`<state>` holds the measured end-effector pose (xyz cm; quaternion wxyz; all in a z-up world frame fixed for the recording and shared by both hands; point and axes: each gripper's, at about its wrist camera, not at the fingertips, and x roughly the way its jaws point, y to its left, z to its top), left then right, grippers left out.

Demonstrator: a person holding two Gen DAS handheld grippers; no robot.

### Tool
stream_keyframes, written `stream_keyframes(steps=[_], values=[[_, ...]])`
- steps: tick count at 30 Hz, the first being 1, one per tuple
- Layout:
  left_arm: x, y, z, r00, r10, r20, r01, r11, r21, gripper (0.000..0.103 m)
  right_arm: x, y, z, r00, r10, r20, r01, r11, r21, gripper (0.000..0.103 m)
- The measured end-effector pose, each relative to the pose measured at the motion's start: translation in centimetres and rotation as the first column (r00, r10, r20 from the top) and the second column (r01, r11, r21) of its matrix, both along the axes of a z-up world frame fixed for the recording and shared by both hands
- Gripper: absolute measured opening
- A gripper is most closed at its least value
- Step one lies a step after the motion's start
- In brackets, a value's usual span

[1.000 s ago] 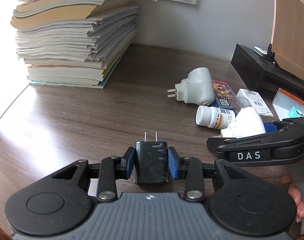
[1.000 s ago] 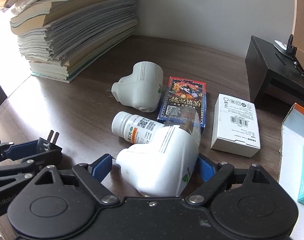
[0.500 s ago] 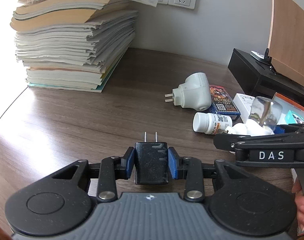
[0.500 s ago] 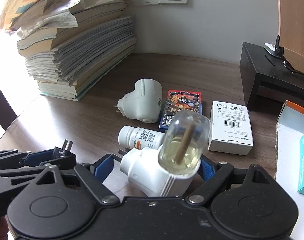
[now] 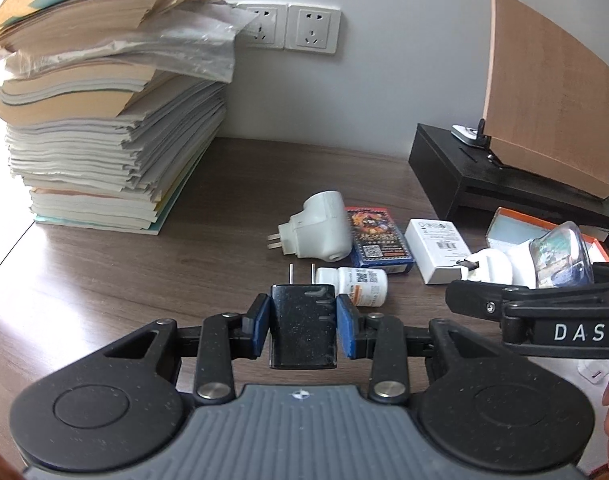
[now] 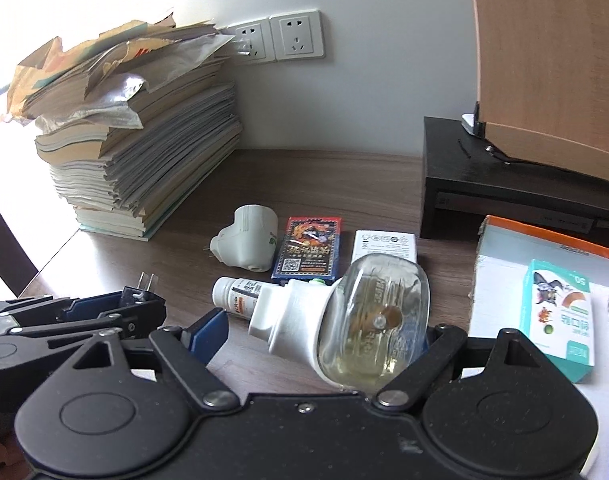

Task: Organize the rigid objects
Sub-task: 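Carry the black plug with left tool while right carries the heater over the white box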

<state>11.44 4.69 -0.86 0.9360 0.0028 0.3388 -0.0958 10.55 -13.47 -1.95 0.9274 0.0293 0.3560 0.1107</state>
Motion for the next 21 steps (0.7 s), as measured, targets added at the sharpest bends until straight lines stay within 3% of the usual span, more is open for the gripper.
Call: stream_keyframes(steps=[10,21], values=[[-1.7,-6.9,1.9,0.988,-0.148,0.034,0.148,0.989,-0.01,0.036,-4.2,-6.5,3.0,0.99,-0.128,0.052,0.128,0.992,-0.005,0.101],[-3.5,-16.0,2.6,0.94,-0.34,0.04,0.341,0.94,-0.02,0.036,-8.6,-15.6,4.7,0.939,-0.33,0.095,0.332,0.943,0.001,0.101]])
